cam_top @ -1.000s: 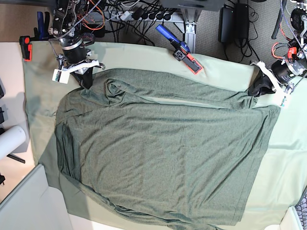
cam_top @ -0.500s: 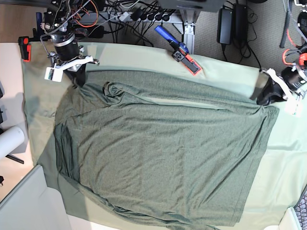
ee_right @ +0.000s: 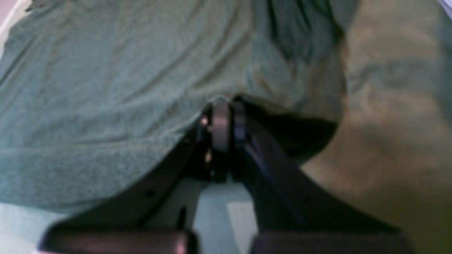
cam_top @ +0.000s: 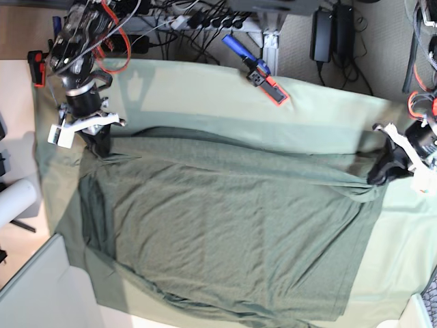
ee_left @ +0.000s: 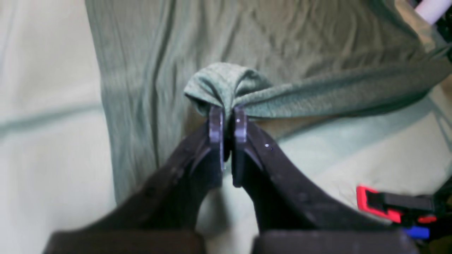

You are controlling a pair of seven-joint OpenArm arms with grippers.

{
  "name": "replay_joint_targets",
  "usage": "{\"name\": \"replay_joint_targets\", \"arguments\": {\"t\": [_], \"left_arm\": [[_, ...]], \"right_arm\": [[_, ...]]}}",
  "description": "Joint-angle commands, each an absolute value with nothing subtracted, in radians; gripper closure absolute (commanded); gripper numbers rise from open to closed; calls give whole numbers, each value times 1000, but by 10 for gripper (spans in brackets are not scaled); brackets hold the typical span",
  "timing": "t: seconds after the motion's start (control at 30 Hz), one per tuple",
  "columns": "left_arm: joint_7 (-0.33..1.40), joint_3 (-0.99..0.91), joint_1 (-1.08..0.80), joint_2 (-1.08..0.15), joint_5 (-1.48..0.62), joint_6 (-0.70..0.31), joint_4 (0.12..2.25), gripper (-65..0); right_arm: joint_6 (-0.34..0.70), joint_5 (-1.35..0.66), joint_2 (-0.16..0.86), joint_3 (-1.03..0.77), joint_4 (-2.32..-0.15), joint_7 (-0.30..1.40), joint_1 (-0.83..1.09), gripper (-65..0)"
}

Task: Fold the T-shirt properly
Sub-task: 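Pinch the shoulder edge of the shirt with both grippers, then drag the held shoulder edge away from the arms' bases with both grippers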

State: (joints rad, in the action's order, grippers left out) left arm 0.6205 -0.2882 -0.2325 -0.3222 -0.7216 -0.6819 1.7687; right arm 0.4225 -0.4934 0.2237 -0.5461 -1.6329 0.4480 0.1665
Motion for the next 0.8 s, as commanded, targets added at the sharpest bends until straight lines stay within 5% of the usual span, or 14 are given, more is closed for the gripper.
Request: {"name": "replay_joint_targets", "arguments": {"t": [0.0,0.63,0.77], "left_arm": [[598,-283,-200,-336,-731,-698,1766,-33],[493,-124,221,-335,-608,-698,1267,-120],[450,-123,236,-335,-608,-698,1213,-256]], "right_arm": [[424,-505,238,-554,-1642,427,140,0],[426,-439,238,-554,-1336,422,-164,0],[426,-416,238,-551,-1295,418,-206,0]]}}
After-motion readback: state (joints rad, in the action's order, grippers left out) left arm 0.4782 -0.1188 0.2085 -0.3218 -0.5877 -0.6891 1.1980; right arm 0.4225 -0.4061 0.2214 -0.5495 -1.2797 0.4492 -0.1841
